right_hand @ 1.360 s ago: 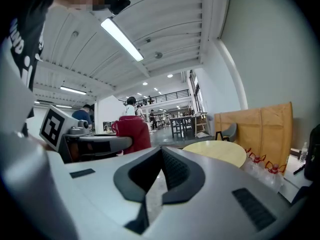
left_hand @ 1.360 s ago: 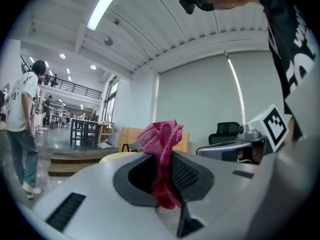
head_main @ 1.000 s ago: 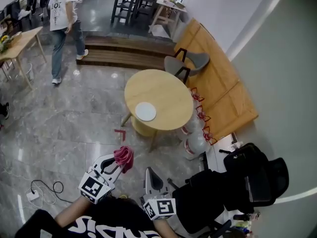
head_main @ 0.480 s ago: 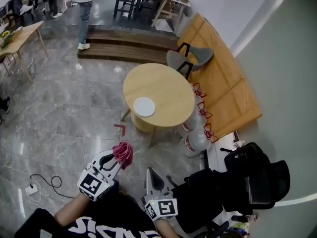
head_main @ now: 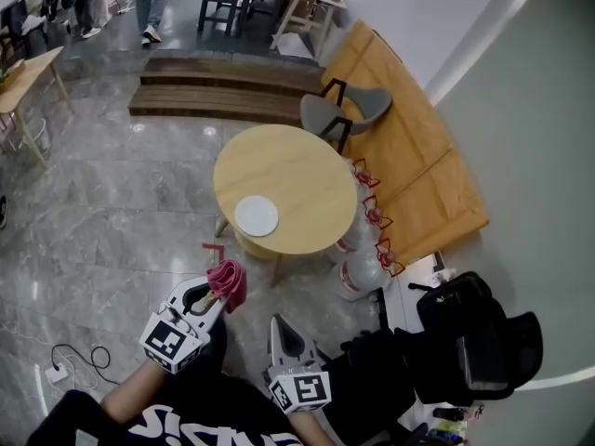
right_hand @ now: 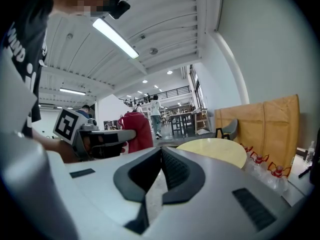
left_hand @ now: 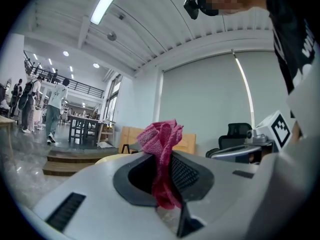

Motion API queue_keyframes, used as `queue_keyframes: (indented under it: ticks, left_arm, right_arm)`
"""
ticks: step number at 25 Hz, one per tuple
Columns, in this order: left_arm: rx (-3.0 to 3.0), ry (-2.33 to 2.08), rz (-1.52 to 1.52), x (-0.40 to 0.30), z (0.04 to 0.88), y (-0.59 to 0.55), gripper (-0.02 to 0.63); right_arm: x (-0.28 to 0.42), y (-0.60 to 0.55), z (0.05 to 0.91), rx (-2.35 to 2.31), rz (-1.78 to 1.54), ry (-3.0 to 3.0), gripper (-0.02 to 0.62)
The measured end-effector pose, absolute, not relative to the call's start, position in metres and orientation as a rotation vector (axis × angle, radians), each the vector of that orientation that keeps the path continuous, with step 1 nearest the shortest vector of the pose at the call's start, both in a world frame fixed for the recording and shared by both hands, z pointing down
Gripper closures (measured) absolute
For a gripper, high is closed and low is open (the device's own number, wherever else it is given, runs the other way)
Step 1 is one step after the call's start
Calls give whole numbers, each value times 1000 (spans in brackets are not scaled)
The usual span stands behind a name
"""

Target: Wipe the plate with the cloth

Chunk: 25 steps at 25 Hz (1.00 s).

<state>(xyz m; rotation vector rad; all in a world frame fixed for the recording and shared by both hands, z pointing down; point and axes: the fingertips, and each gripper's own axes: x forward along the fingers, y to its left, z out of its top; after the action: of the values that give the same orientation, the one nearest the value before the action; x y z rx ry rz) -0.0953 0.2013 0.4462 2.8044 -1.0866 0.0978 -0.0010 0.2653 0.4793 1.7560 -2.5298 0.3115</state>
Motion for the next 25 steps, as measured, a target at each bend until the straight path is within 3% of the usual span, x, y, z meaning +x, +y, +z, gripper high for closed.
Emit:
queue_keyframes:
  ticks: [25]
  left_arm:
    - [2846,-823,226,-80,491,-47,538]
  right_arm:
    - [6,-3,515,1793,535,-2444,574]
